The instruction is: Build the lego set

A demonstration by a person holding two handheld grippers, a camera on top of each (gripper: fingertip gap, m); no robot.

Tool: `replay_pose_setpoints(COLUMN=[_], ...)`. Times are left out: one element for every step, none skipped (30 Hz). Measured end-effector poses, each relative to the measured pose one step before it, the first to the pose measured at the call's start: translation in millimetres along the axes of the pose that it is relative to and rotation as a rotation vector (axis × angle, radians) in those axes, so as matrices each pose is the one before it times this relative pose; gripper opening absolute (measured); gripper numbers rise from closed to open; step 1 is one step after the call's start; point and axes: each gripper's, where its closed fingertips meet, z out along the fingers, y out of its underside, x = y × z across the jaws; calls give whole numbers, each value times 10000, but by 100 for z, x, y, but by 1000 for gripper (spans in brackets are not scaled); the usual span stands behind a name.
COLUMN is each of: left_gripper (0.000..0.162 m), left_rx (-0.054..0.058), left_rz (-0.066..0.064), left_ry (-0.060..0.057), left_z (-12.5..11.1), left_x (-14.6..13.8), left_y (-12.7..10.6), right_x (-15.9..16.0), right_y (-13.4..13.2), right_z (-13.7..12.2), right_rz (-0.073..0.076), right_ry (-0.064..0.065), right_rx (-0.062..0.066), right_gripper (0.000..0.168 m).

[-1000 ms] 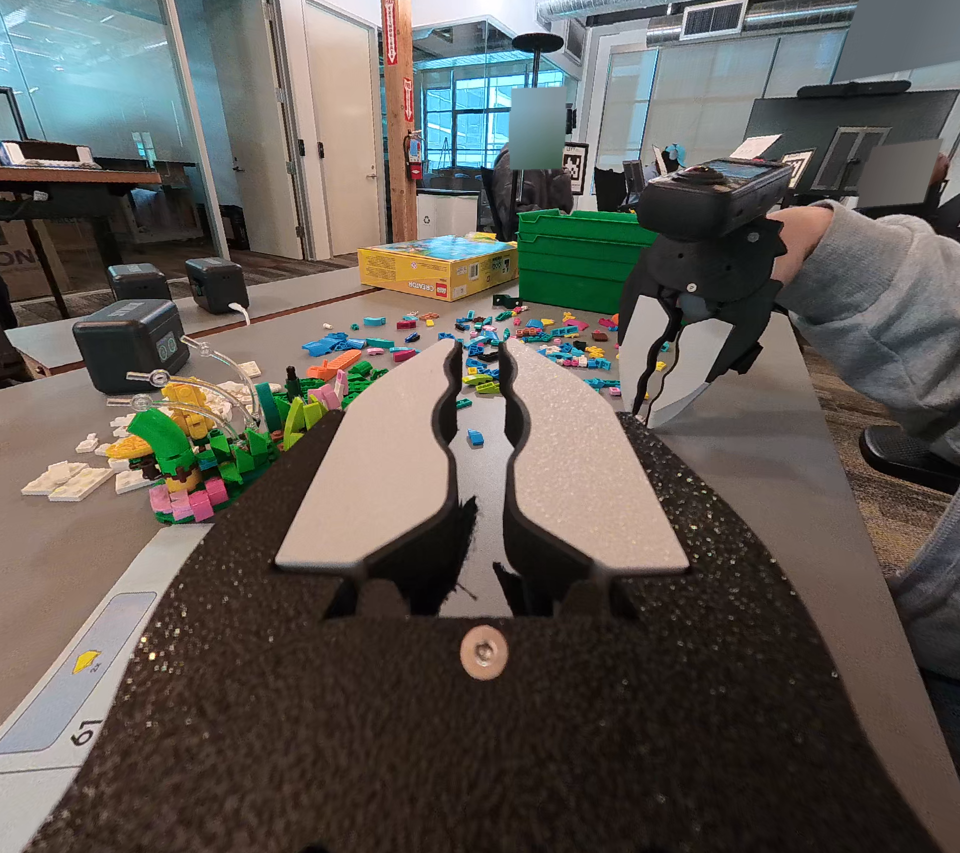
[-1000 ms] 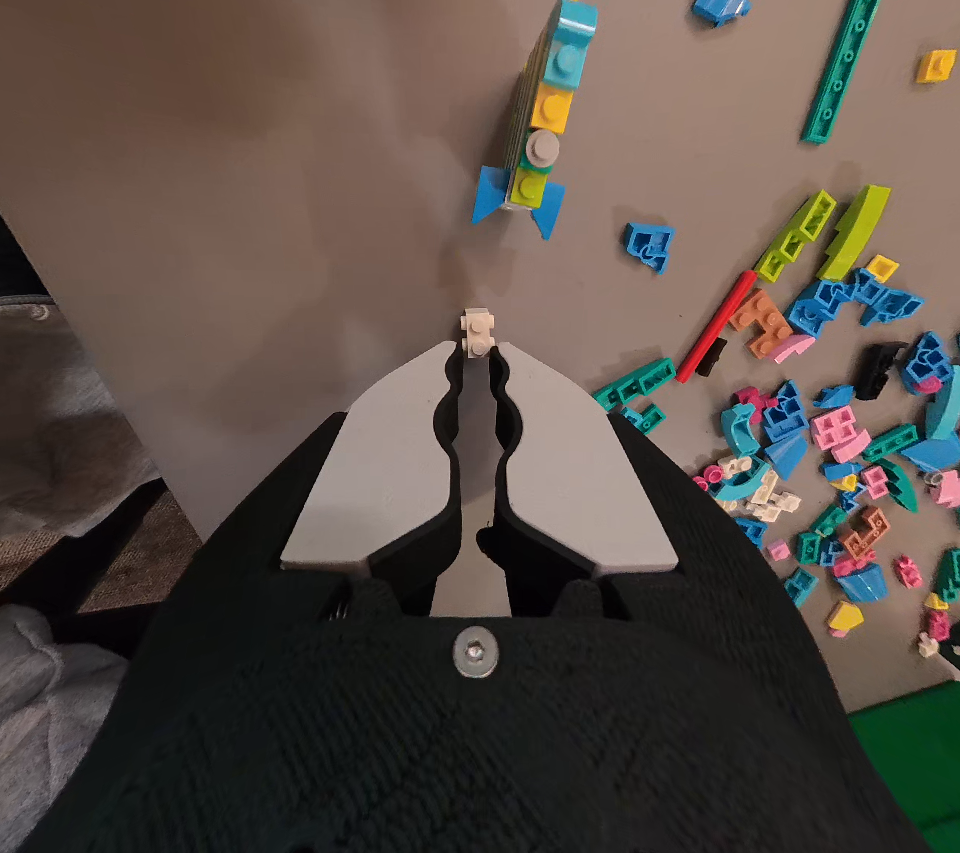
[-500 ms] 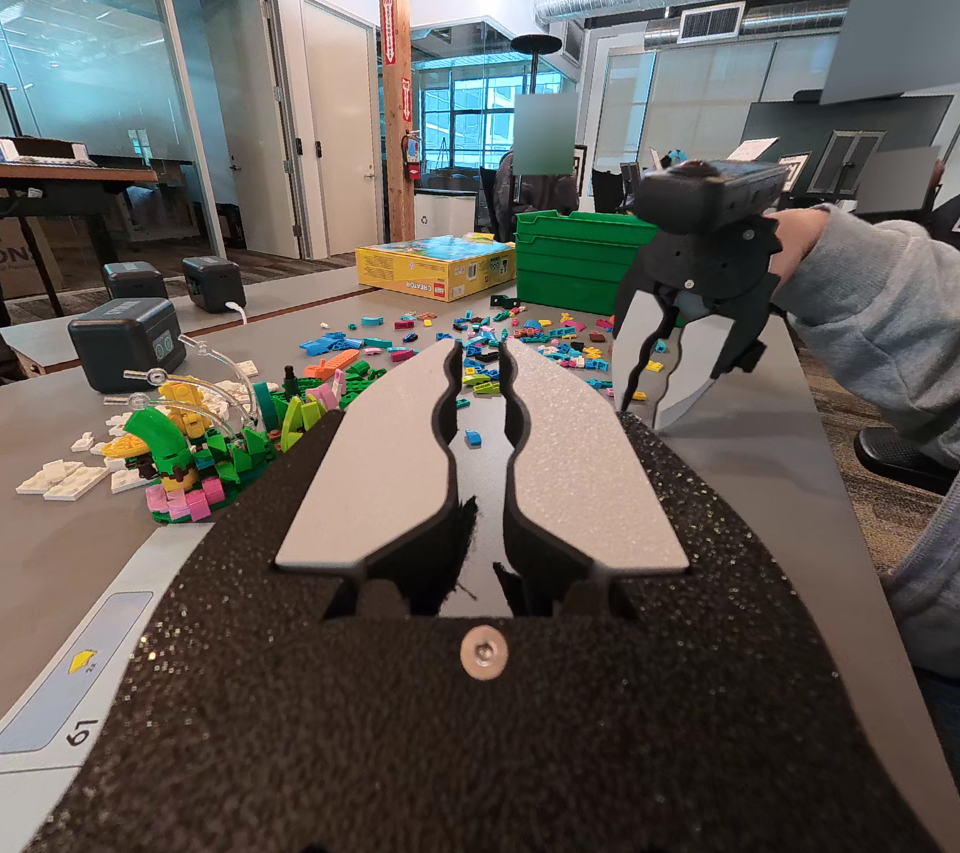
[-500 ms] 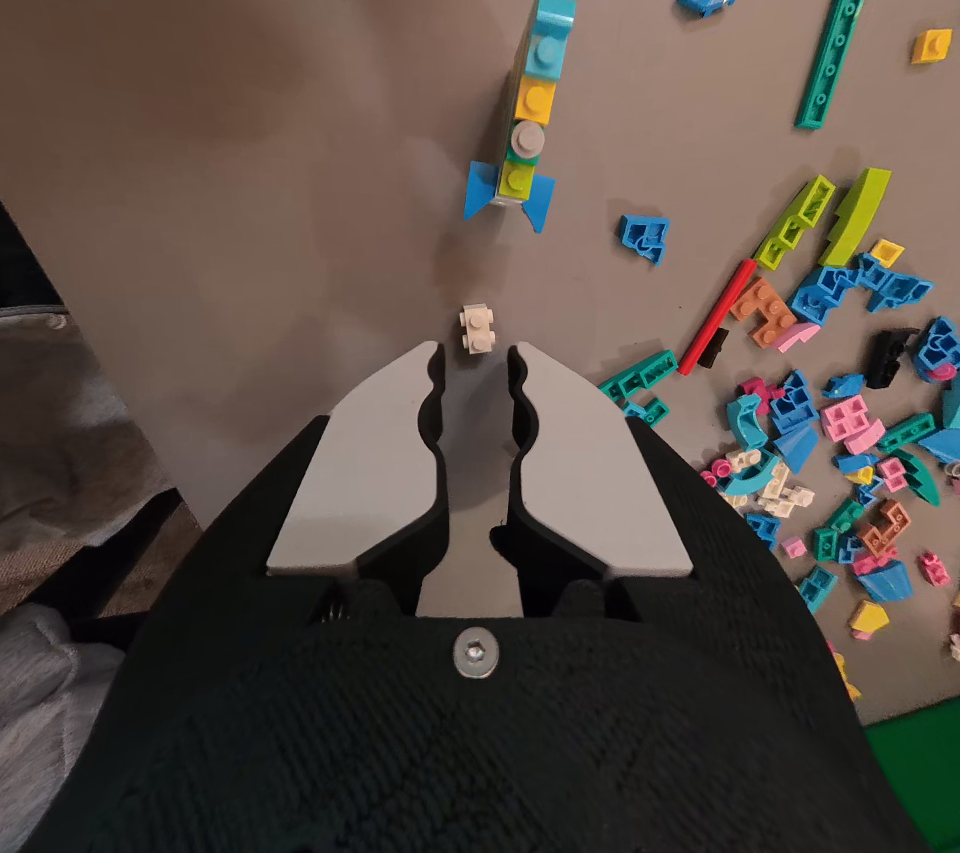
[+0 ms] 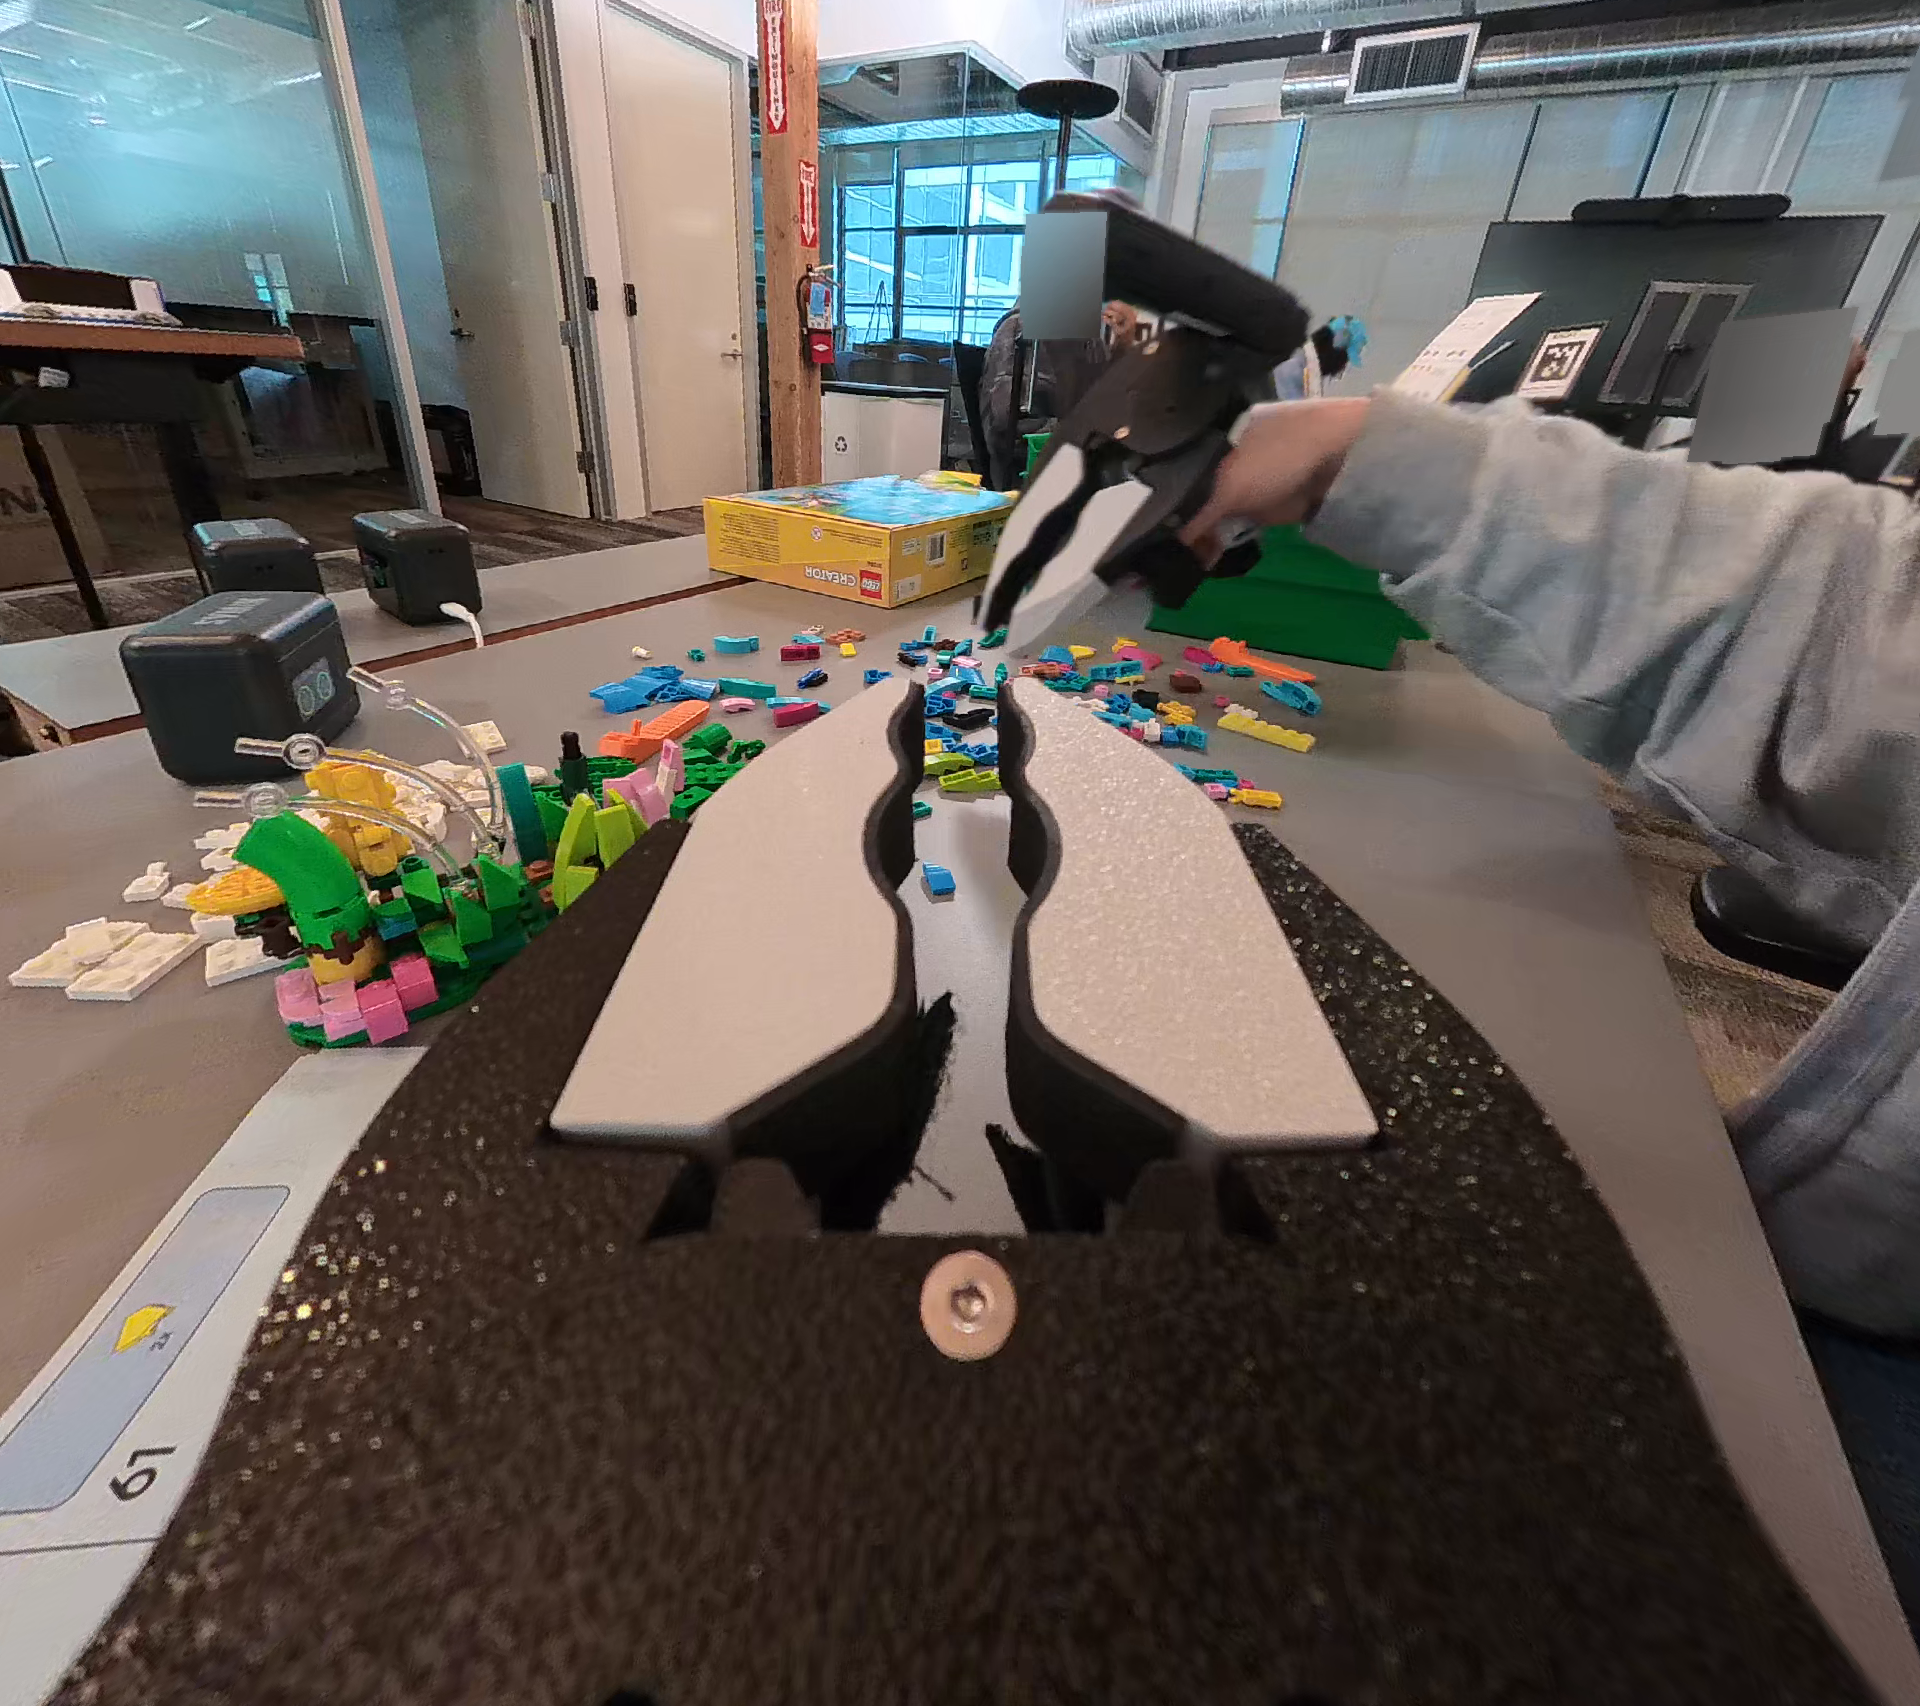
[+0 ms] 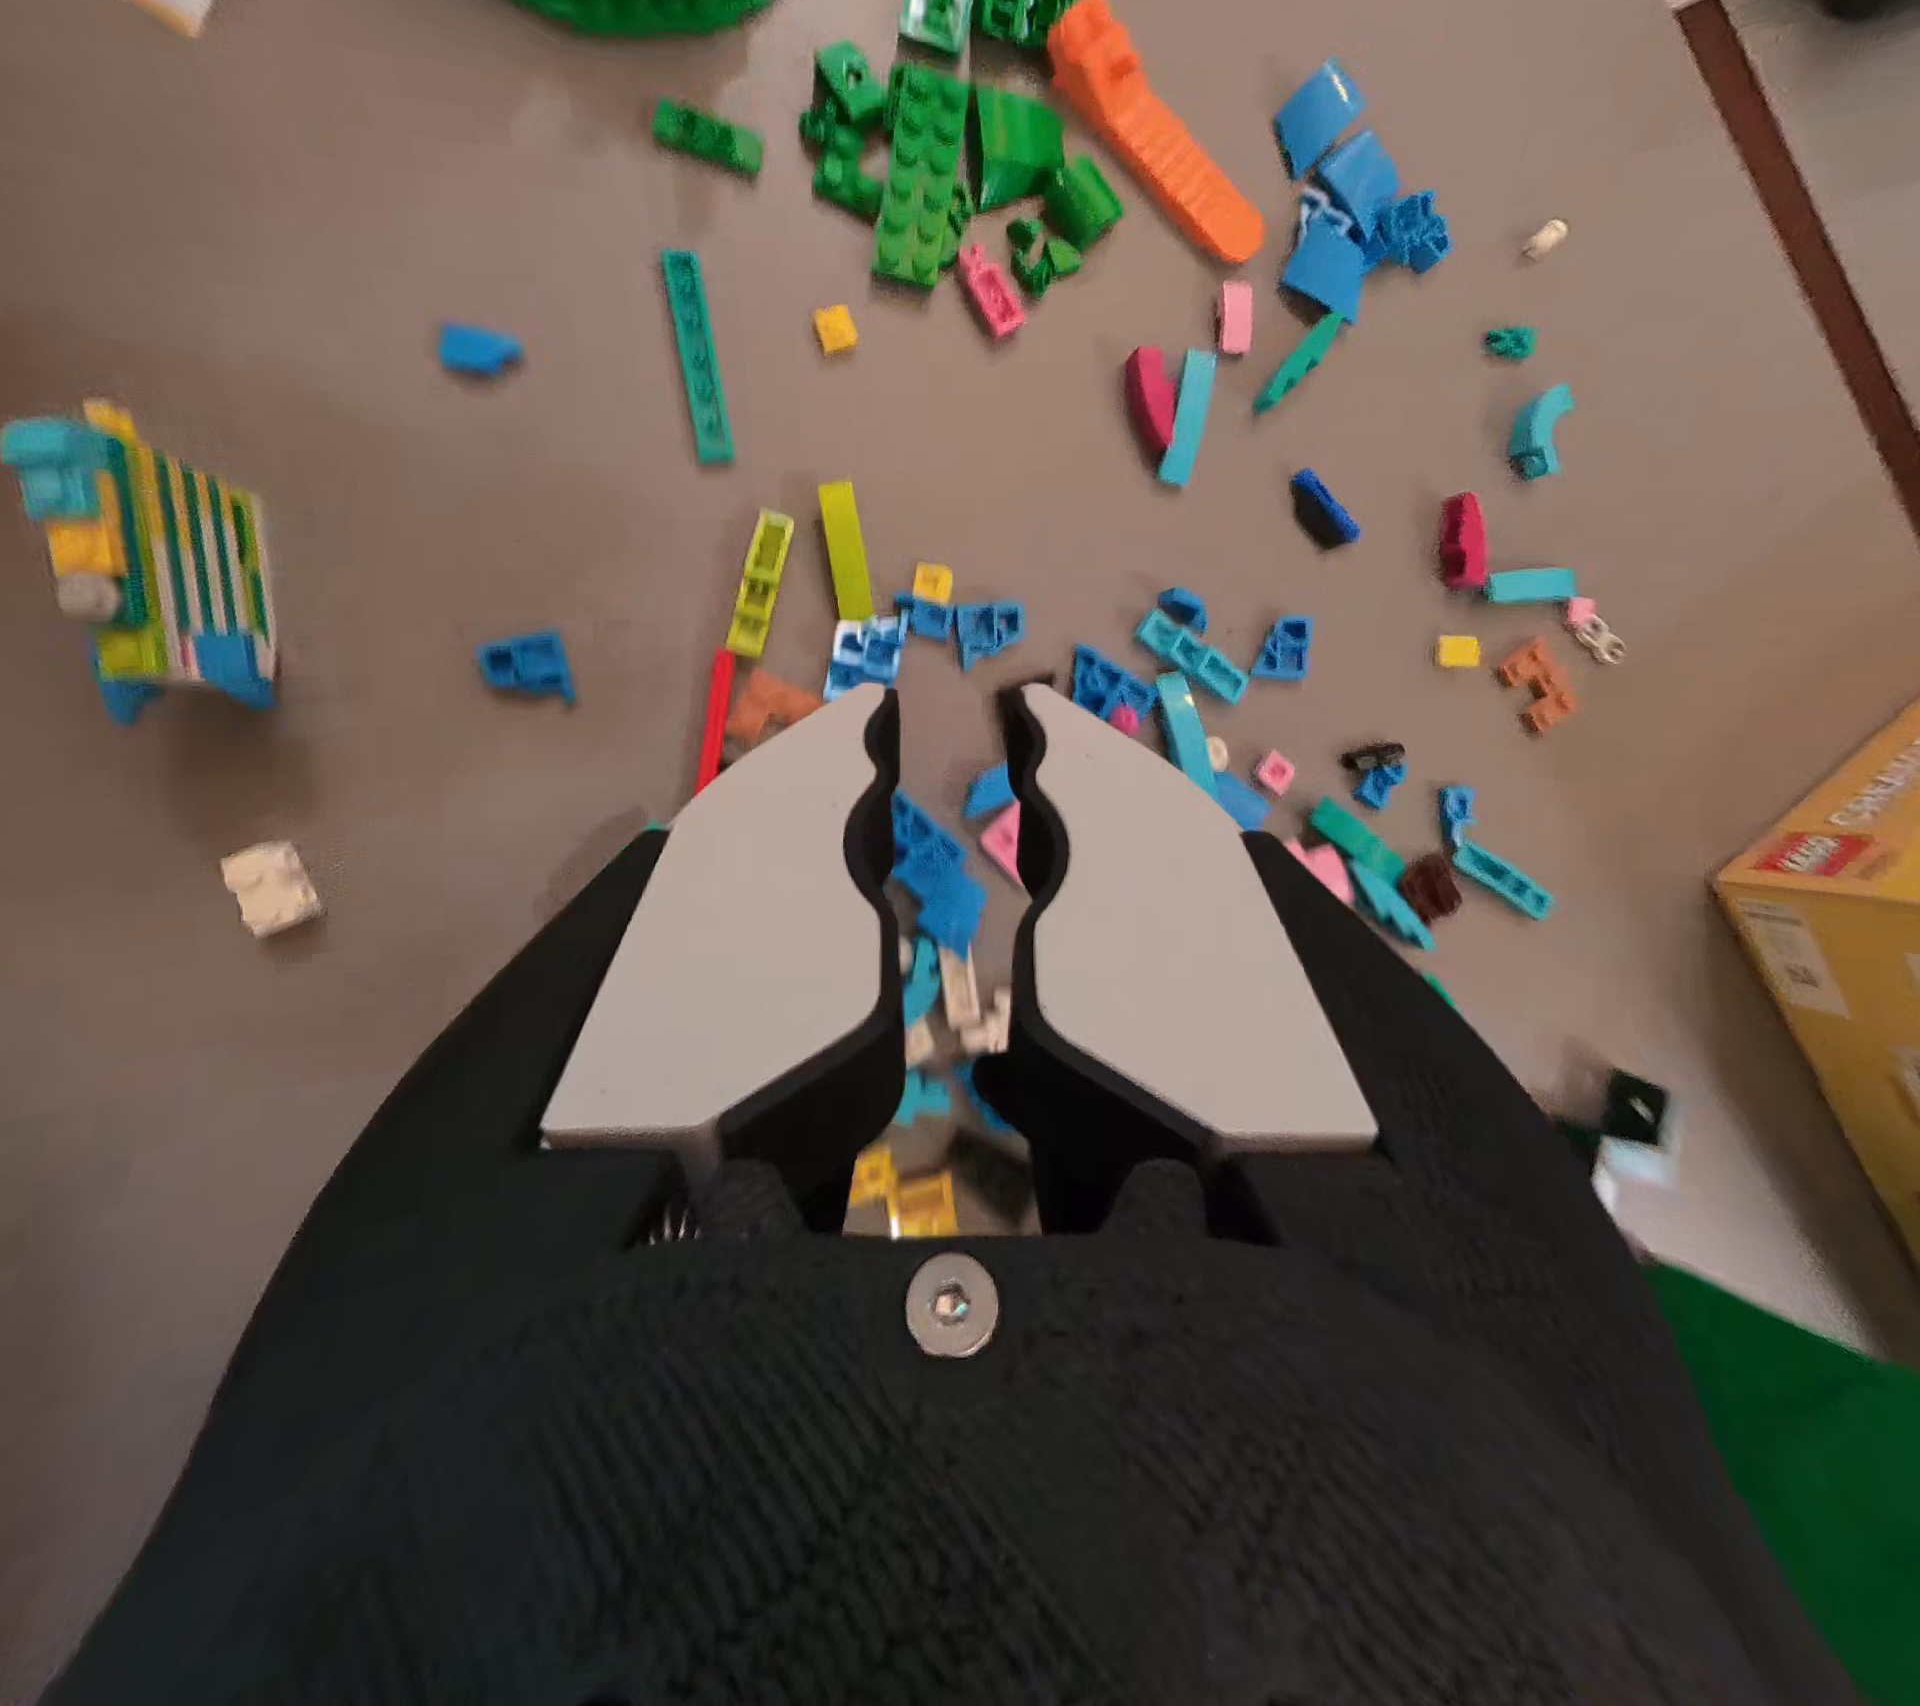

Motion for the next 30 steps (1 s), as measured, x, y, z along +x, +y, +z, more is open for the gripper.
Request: replay_pose_setpoints(left_gripper=[12, 12, 12, 12, 12, 12, 12, 12, 12, 12, 12, 12, 12, 12, 12, 11, 11, 11, 11, 11, 11, 11, 11, 11, 11, 11, 11, 11, 11, 11], left_rx=[-2, -12, -23, -21, -7, 9, 10, 6, 5, 1, 1, 1, -4, -6, -5, 0, 1, -3, 1, 1, 0, 1, -3, -3, 0, 0, 0, 2, 4, 1], left_rz=[-7, 6, 23, 30, 20, 3, -7, -13, -17, -11, -3, 5, 9, 8, 3, -4, -7, -10, -9, -4, -2, -4, 2, 6, 1, -3, -9, -12, -7, -8], left_ry=[11, 22, 11, 8, 7, 5, 5, 0, 4, 6, 8, 9, 3, 9, 7, 4, 1, 0, -1, -2, 0, 7, 2, -2, 2, 3, -2, -3, 0, -4], left_z=[26, 42, 27, 26, 3, -13, -9, -12, -2, -8, 2, 12, 8, 8, 13, 14, 6, 3, 2, -7, 0, 2, 6, 1, 9, 0, -3, 0, -2, -8], left_x=[13, 57, 39, 39, 37, 16, 1, -1, -10, 10, 14, 27, 17, 26, 18, 5, -2, -1, -17, -5, 1, 13, 7, 7, 7, 6, -10, -8, -9, -5], left_y=[6, 16, 39, 26, 13, -13, -16, -11, -9, -3, -11, 1, 9, 1, 10, 1, -1, 4, 8, -3, -1, -11, 6, 6, 1, 1, -1, -13, 3, -3], right_x=[70, -37, -18, 26, 110, 126, 71, 20, 15, 19, 97, 77, 38, 110, 119, 5, -129, -172, -105, -32, 42, 107, 83, -3, -57, -75, -76, -94, -96, -75], right_y=[-471, -234, 12, 131, 194, 173, 54, -39, -33, 18, 66, 10, -72, -22, 74, 125, 106, 42, 27, 80, 126, 170, 199, 132, -6, -18, 7, -42, -61, -44], right_z=[748, 780, 776, 714, 640, 559, 464, 368, 302, 258, 212, 138, 45, -10, -15, -16, -45, -75, -67, -55, 3, 51, 87, 78, 10, -5, 29, 34, 26, 26], right_rz=[338, 255, 103, -12, -28, -2, 34, 84, 115, 102, 57, 25, 29, 8, -40, -70, -75, -59, -34, -17, -20, -37, -50, -45, -24, -13, -22, -28, -25, -34], right_ry=[-398, -344, -235, -123, -46, -33, -84, -137, -154, -139, -71, -46, -46, 29, 64, 24, -48, -67, -29, -6, 34, 73, 61, 16, -22, -23, -16, -26, -22, 3], right_rx=[159, -55, -249, -356, -412, -401, -294, -191, -145, -144, -133, -68, 4, -19, -84, -109, -87, -44, -31, -67, -105, -139, -161, -120, -40, -32, -36, 0, 21, 31], right_gripper=[17, 16, 15, 14, 9, 4, 3, 4, 4, 5, 5, 6, 6, 6, 6, 6, 6, 6, 6, 6, 6, 7, 7, 7, 7, 7, 7, 5, 4, 1])
